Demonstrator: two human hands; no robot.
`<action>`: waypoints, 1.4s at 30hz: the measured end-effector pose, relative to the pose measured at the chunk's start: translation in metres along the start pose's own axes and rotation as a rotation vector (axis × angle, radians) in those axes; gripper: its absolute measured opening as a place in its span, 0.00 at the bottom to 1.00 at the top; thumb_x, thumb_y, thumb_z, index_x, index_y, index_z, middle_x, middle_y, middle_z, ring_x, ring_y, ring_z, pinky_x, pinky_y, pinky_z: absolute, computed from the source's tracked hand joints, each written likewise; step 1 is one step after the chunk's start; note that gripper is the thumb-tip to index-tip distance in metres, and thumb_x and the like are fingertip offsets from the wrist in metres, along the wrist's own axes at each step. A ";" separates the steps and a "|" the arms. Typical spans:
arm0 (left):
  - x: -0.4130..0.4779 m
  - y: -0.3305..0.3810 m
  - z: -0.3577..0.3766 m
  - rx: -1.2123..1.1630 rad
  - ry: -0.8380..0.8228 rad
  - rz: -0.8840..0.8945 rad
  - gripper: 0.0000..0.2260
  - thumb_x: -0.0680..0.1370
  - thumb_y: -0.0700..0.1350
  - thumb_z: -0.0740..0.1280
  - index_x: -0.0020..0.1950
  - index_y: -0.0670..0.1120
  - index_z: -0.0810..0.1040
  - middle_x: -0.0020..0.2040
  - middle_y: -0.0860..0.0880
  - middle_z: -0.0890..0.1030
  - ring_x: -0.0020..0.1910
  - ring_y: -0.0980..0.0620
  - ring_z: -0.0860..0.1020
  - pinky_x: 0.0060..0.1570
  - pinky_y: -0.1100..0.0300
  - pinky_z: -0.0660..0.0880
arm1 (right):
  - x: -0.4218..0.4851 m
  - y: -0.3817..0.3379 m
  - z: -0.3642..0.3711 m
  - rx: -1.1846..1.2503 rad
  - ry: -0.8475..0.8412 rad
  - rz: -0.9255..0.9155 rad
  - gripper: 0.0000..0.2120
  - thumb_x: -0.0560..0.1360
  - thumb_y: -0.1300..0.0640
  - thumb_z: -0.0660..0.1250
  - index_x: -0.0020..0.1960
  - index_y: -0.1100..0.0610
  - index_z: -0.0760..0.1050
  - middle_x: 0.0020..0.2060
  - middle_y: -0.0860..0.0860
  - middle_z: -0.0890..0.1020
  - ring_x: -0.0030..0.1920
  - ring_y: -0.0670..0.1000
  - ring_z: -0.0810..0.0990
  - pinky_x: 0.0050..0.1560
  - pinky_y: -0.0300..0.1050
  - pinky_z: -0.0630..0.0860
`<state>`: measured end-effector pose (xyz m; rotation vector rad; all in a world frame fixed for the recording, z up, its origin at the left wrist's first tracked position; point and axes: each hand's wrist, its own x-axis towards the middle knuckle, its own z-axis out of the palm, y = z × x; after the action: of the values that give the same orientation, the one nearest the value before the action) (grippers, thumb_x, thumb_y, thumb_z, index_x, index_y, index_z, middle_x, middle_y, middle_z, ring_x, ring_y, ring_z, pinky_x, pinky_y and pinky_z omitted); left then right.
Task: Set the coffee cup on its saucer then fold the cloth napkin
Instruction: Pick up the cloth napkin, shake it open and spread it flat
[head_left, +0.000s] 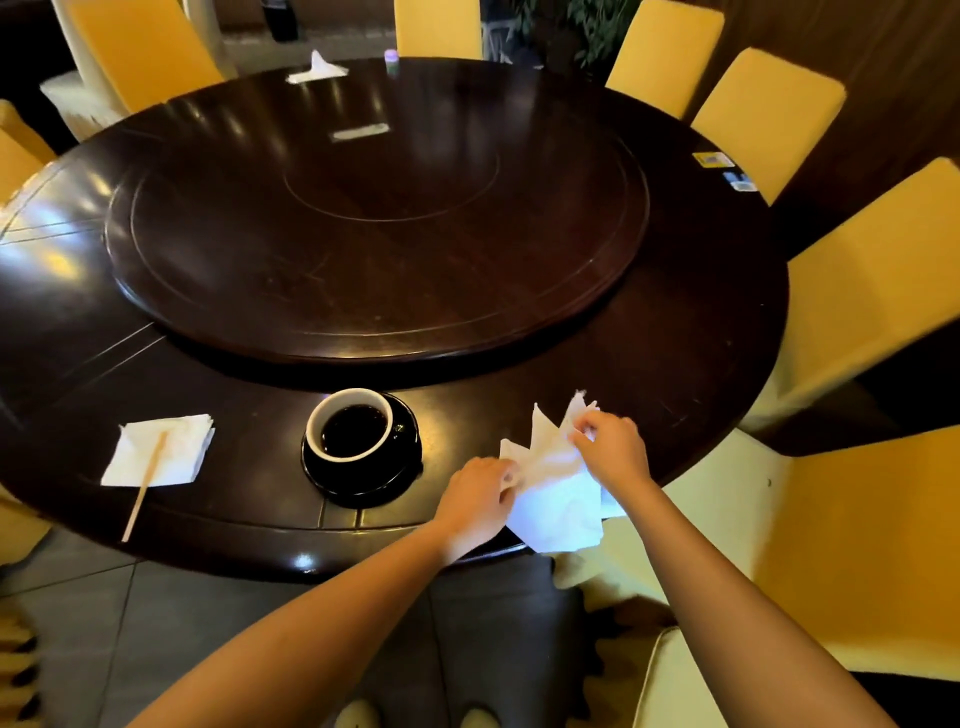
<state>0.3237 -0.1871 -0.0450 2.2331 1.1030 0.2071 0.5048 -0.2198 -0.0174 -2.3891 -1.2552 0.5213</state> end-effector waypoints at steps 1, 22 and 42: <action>0.005 0.010 -0.011 -0.069 0.045 0.011 0.17 0.76 0.39 0.58 0.65 0.48 0.71 0.61 0.46 0.77 0.61 0.45 0.73 0.60 0.49 0.71 | -0.004 -0.006 -0.012 -0.011 0.050 -0.068 0.07 0.75 0.54 0.66 0.49 0.56 0.79 0.50 0.52 0.76 0.55 0.57 0.70 0.50 0.46 0.66; 0.048 0.217 -0.243 -0.339 0.008 0.588 0.02 0.77 0.43 0.64 0.44 0.48 0.74 0.41 0.50 0.78 0.43 0.59 0.75 0.48 0.66 0.73 | -0.045 -0.104 -0.257 0.398 0.175 -0.584 0.06 0.76 0.60 0.63 0.41 0.60 0.74 0.37 0.60 0.71 0.37 0.52 0.70 0.41 0.47 0.65; 0.060 0.188 -0.229 0.230 -0.040 0.506 0.12 0.75 0.51 0.67 0.52 0.44 0.80 0.54 0.49 0.81 0.54 0.52 0.76 0.55 0.62 0.69 | -0.023 -0.024 -0.238 0.195 0.201 -0.410 0.13 0.75 0.57 0.66 0.32 0.50 0.73 0.30 0.45 0.74 0.31 0.45 0.71 0.36 0.42 0.64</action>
<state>0.3954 -0.1184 0.2409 2.6813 0.5427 0.2522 0.5928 -0.2659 0.2011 -1.9009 -1.4728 0.2564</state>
